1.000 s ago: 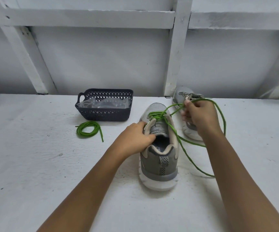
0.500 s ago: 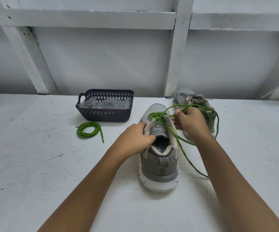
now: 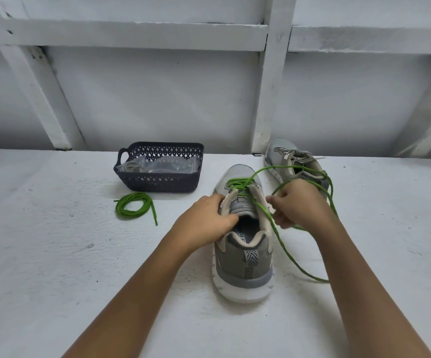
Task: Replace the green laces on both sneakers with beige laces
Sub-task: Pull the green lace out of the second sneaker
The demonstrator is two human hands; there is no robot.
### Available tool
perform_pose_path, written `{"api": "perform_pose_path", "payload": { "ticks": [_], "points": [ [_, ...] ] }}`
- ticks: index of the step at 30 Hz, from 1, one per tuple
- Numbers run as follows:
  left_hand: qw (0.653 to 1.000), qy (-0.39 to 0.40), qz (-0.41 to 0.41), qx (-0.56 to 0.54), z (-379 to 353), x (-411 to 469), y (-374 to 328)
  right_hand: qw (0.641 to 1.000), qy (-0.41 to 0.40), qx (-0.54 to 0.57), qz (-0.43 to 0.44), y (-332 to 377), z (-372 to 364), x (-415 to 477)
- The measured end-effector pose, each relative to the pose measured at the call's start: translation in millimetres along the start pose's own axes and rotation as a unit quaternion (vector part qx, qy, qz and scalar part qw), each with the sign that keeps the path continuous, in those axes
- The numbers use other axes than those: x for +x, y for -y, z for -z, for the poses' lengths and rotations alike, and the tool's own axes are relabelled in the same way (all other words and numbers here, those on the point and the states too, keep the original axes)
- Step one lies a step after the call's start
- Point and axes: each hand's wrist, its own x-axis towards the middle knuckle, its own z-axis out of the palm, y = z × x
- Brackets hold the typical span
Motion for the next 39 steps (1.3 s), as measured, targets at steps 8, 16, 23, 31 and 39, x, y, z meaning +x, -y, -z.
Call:
{"api": "perform_pose_path", "payload": {
  "ticks": [8, 16, 23, 31, 39],
  "points": [
    [0.989, -0.056, -0.018, -0.134, -0.3, 7.7, -1.7, 0.977, -0.119, 0.139, 0.105, -4.9, -25.4, -22.4],
    [0.98, -0.014, -0.005, -0.198, 8.5, 46.1, 1.6, 0.956, -0.038, 0.268, 0.115, -11.2, -41.4, -18.1],
    [0.977, 0.095, 0.032, -0.189, 17.8, 73.8, -6.3, 0.947, -0.029, 0.304, 0.095, -16.4, -43.7, -13.6],
    [0.95, 0.139, 0.065, -0.272, 29.3, 104.5, -18.1, 0.936, -0.025, 0.334, 0.105, -16.5, -47.3, -9.0],
    [0.963, 0.037, 0.083, -0.252, 27.3, 75.1, -4.0, 0.922, -0.029, 0.372, 0.107, -15.1, -46.4, -9.3]
  ]
}}
